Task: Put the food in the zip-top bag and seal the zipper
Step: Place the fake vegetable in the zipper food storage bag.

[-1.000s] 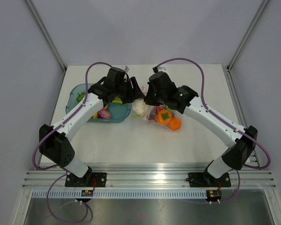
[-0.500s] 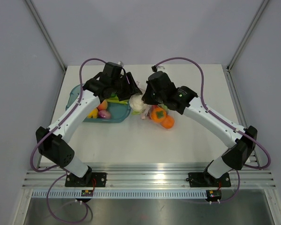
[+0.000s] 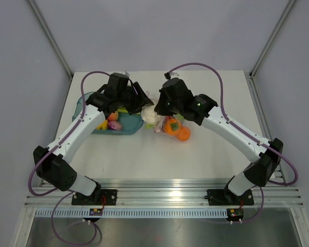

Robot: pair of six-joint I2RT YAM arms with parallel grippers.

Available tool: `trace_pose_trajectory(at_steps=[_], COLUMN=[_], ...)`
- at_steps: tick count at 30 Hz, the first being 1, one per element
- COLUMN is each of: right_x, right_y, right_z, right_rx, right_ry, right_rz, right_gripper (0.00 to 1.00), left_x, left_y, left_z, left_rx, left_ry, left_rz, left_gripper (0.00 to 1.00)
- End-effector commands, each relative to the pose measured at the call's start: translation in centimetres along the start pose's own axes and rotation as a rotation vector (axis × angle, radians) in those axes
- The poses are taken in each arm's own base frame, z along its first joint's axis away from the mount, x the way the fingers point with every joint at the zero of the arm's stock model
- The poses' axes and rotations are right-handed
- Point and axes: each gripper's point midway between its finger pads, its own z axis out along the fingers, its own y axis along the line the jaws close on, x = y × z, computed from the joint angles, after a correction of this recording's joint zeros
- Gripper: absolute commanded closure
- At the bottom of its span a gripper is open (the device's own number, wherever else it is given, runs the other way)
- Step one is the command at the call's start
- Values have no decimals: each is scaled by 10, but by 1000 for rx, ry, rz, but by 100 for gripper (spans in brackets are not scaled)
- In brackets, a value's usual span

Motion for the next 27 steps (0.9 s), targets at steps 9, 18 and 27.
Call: trace_pose_trajectory(at_steps=[9,18,27], right_x=[3,4,12], right_y=[58,51,-16], right_z=[-26,-20,-6], right_rx=[-276,-239,21], right_ry=[80,76,26], right_rz=[45,58,53], right_gripper=[100,100,100], left_x=[-31,-28,-31], left_y=[-34,-24,8], left_z=[-9,3,-14], left_rx=[68,27,-157], left_ry=[-258,-275,-400], left_rz=[-11,18,-23], left_gripper=[64,64,64])
